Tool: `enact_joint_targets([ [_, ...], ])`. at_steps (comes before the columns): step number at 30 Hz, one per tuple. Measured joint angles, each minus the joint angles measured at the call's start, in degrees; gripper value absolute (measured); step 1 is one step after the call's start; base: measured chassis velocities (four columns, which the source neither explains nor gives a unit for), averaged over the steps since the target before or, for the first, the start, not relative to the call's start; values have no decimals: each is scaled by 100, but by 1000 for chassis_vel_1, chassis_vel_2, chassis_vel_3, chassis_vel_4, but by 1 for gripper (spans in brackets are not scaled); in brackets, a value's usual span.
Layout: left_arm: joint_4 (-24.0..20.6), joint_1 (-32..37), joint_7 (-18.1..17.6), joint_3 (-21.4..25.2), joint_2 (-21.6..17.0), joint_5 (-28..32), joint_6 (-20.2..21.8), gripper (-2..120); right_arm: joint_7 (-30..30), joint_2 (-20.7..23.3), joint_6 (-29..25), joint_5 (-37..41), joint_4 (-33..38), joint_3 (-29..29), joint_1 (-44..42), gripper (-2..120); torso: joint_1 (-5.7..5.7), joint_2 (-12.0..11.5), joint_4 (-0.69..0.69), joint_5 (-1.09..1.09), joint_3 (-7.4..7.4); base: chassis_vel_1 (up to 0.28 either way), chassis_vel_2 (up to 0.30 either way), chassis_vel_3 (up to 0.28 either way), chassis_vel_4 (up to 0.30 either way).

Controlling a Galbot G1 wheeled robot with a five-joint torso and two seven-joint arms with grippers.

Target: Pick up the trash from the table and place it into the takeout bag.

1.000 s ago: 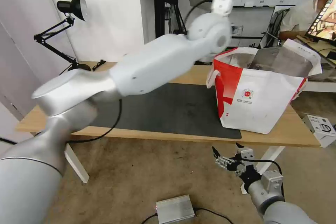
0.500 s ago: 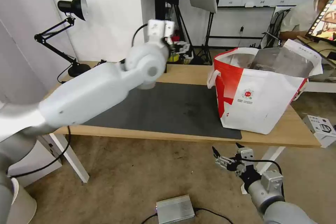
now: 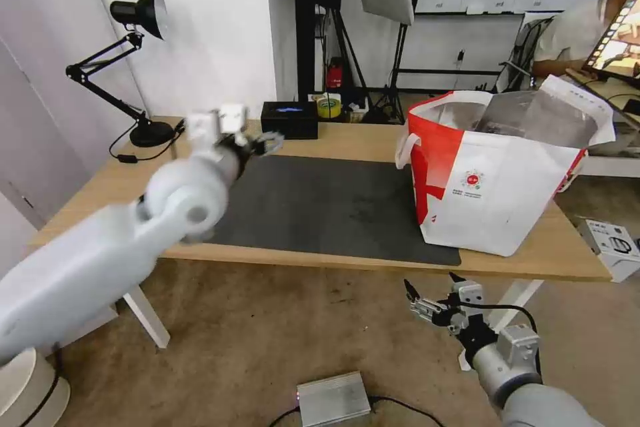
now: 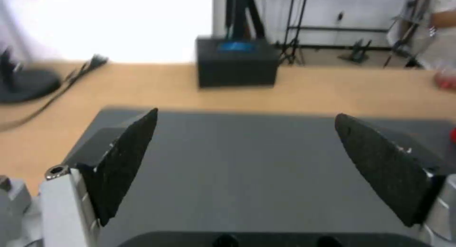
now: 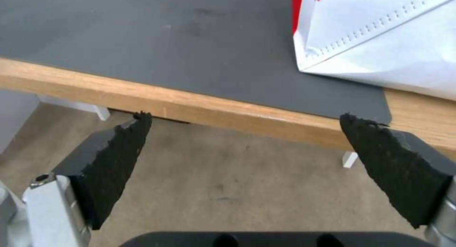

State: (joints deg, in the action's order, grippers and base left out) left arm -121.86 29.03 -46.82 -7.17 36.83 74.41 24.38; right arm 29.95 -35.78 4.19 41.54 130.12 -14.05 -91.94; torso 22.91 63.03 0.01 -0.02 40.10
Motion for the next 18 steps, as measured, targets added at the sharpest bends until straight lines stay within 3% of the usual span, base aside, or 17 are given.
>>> enact_joint_targets([
  [6, -508, 1386, 51, 970, -127, -349, -90, 100, 0, 0, 0, 0, 0, 0, 0, 100, 0, 0, 0, 2, 0, 0, 0, 0, 0],
  [18, -792, 2545, -34, 1498, 123, -823, -134, 100, 0, 0, 0, 0, 0, 0, 0, 100, 0, 0, -2, 3, 0, 0, 0, 0, 0],
])
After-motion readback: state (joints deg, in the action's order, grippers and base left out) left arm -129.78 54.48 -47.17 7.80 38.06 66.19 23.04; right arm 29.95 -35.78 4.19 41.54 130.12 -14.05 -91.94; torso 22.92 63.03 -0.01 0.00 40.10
